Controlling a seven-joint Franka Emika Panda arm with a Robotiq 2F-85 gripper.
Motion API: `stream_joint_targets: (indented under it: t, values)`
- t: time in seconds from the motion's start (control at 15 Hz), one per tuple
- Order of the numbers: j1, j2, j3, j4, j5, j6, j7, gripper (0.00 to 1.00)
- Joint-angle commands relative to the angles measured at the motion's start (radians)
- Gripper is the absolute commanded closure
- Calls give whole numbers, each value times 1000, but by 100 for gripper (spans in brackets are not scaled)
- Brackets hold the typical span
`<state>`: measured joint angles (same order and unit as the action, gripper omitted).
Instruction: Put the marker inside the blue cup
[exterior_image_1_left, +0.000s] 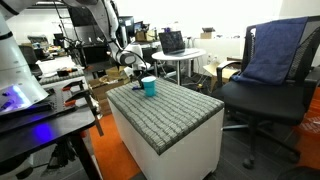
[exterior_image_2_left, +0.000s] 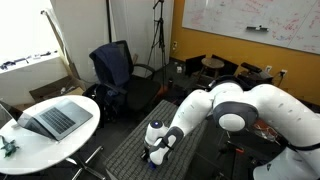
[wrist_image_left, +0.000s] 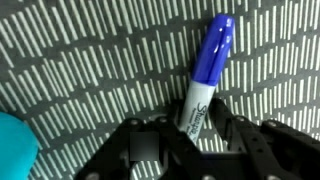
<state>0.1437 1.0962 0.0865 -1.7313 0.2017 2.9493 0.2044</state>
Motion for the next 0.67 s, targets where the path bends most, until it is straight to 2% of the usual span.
stream_joint_targets:
  t: [0.0,0.07,0.2,0.6]
  values:
    - [44,-7,-37,11,1,-31,48,92]
    - [60,-15,-49,3,0,-24,57,100]
    - [99,-31,-79,-15,-2,-15,87,96]
    - [279,-85,-225,-75,-17,8,201,95]
